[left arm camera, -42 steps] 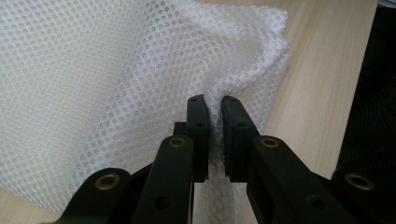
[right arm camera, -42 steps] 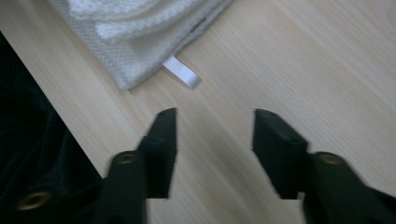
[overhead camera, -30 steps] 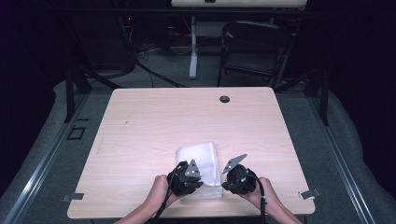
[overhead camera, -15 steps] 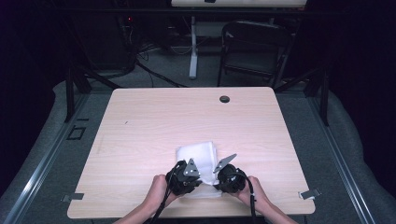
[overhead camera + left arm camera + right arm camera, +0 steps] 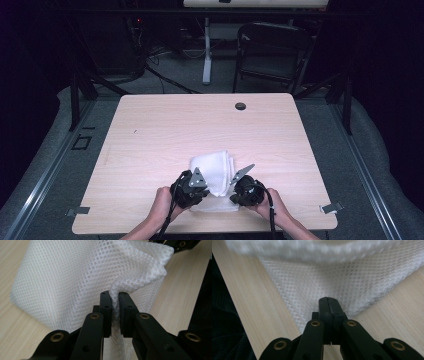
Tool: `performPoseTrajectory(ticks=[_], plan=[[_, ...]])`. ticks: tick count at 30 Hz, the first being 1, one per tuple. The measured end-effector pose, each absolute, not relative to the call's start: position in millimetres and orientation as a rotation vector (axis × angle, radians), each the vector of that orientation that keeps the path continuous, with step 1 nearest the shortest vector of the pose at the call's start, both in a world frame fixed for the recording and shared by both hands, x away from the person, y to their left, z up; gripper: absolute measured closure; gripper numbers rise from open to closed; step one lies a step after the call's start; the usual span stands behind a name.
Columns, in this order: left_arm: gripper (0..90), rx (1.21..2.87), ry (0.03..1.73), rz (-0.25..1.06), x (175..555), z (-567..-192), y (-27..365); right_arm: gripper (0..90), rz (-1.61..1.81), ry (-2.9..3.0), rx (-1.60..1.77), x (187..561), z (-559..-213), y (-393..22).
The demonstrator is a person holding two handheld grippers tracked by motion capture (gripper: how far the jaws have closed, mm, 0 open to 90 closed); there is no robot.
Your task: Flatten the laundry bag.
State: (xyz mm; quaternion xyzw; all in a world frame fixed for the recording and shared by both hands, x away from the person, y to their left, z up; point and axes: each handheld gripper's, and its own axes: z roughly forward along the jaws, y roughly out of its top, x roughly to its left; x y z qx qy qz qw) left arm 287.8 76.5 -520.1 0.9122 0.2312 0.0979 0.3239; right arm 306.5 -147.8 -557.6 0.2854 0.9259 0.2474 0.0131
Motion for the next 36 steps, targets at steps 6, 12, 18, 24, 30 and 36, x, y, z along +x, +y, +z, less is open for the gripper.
performPoseTrajectory(ticks=[6,12,18,24,30,36], plan=[[82.0,2.375,0.622,0.295,287.3,-515.8,81.3,90.0,0.774,2.887,0.876,307.0,-557.9,-148.3],[81.7,2.383,0.641,0.308,285.4,-514.1,84.1,90.0,0.756,2.897,0.866,307.5,-557.2,-147.2],[81.6,2.349,0.67,0.334,285.9,-510.1,92.0,90.0,0.764,2.889,0.876,306.5,-557.6,-147.5],[81.6,2.345,0.686,0.339,286.6,-509.0,96.8,90.0,0.754,2.894,0.87,307.1,-557.1,-147.4],[81.6,2.343,0.697,0.344,286.7,-508.1,98.9,90.0,0.749,2.896,0.867,307.1,-556.9,-147.2],[82.0,2.35,0.711,0.345,286.1,-507.6,103.3,90.0,0.748,2.895,0.87,306.8,-556.9,-147.0]])
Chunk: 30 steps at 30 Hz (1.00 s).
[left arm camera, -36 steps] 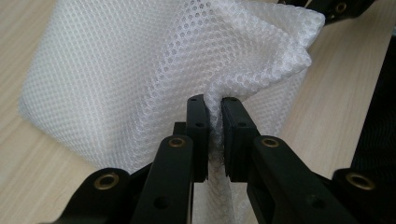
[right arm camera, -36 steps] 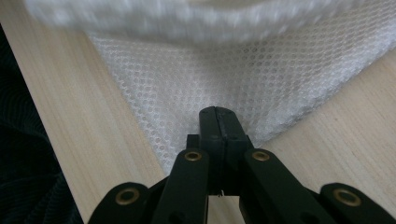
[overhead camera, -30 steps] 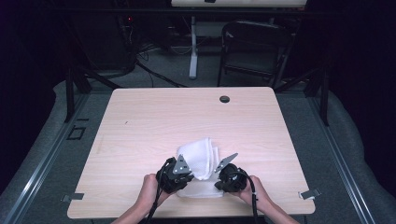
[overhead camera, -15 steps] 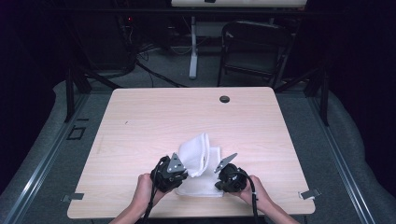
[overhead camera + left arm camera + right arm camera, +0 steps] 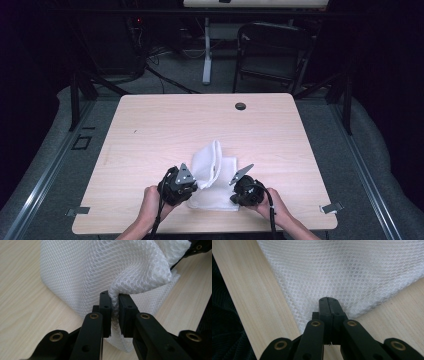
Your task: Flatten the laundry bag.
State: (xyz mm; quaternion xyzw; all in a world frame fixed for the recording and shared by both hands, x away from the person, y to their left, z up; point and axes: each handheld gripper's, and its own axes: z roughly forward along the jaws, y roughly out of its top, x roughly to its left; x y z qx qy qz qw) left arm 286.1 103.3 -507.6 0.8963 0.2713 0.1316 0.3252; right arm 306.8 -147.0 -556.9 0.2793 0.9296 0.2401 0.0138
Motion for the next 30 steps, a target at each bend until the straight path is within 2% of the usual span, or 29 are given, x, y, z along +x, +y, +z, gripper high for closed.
performPoseTrajectory(ticks=[20,30], plan=[[83.8,2.328,0.876,0.33,292.8,-512.4,132.9,90.0,0.737,2.889,0.886,308.6,-556.5,-148.9],[85.6,2.327,0.942,0.282,294.7,-518.6,141.2,90.0,0.736,2.861,0.926,309.9,-556.6,-151.6]])
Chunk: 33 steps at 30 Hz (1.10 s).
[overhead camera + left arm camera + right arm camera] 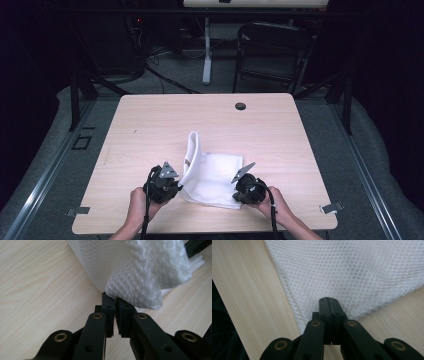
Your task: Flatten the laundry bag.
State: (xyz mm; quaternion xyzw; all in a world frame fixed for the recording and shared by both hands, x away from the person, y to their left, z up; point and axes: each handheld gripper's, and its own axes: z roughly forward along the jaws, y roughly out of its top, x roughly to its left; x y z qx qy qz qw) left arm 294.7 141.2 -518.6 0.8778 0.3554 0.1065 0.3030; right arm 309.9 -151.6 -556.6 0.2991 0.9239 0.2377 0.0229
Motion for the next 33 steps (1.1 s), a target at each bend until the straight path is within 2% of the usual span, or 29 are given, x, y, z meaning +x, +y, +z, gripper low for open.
performPoseTrajectory(ticks=[9,12,14,19,22,26,31,33], plan=[[85.5,2.366,0.931,0.211,294.4,-520.6,145.1,90.0,0.661,2.869,0.906,312.7,-553.6,-158.2],[82.1,2.386,0.938,0.183,294.7,-521.4,149.0,90.0,0.668,2.864,0.922,313.7,-554.0,-162.2],[74.7,2.39,0.955,0.17,294.4,-521.6,152.9,90.0,0.663,2.863,0.928,315.0,-553.8,-165.8],[47.4,2.395,1.005,0.174,290.5,-520.4,164.4,90.0,0.615,2.873,0.908,318.1,-551.7,-173.2],[36.9,2.382,1.026,0.179,287.2,-518.5,172.1,90.0,0.621,2.868,0.917,319.8,-552.0,-177.3],[28.3,2.361,1.049,0.208,285.1,-514.8,181.9,88.5,0.635,2.857,0.936,320.8,-552.4,-180.9],[21.3,2.312,1.06,0.275,283.7,-508.5,184.4,72.0,0.66,2.854,0.912,320.7,-545.7,-183.4],[19.8,2.296,1.062,0.285,282.7,-506.3,185.7,68.4,0.677,2.846,0.907,319.5,-542.7,-183.7]])
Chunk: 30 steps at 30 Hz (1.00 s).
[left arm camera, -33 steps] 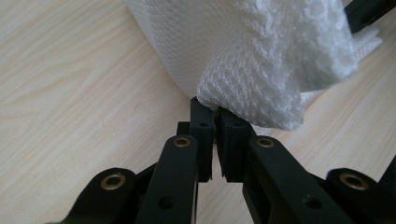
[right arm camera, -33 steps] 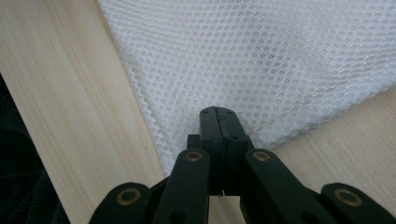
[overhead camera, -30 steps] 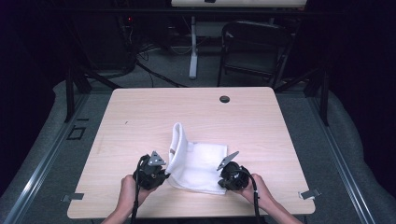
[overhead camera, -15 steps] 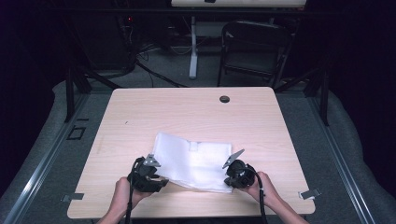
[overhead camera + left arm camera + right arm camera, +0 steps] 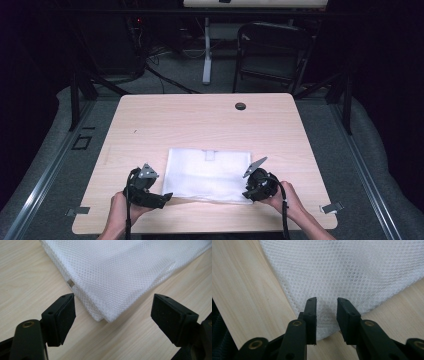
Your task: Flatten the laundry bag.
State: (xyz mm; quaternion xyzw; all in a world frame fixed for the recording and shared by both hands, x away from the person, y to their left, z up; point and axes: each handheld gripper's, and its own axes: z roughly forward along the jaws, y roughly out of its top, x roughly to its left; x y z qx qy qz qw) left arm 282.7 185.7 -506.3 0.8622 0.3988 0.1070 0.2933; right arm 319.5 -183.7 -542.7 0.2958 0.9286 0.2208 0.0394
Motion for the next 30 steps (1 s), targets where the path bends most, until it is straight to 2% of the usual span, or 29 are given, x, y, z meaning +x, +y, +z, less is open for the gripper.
performPoseTrajectory(ticks=[3,9,13,16,18,20,25,30], plan=[[18.5,2.277,1.038,0.333,282.1,-502.3,185.9,60.6,0.685,2.849,0.893,319.4,-538.5,-184.1],[18.5,2.33,0.922,0.293,290.9,-507.7,160.7,50.9,0.731,2.854,0.872,316.6,-535.9,-175.5],[21.9,2.389,0.819,0.242,300.3,-518.4,138.9,49.6,0.715,2.867,0.861,313.8,-540.5,-167.2],[28.1,2.424,0.761,0.209,307.6,-526.7,125.7,49.5,0.719,2.873,0.848,311.8,-544.2,-162.2],[36.0,2.442,0.737,0.176,311.5,-531.9,120.5,50.2,0.668,2.885,0.832,312.2,-545.0,-159.8],[37.8,2.465,0.714,0.13,315.2,-537.8,114.6,51.4,0.649,2.888,0.836,312.4,-547.7,-157.8],[44.0,2.516,0.666,0.076,319.7,-546.7,105.7,63.7,0.624,2.877,0.827,312.4,-551.8,-157.0],[49.0,2.563,0.654,0.028,320.8,-555.0,101.4,71.5,0.623,2.874,0.835,313.7,-552.2,-159.1]])
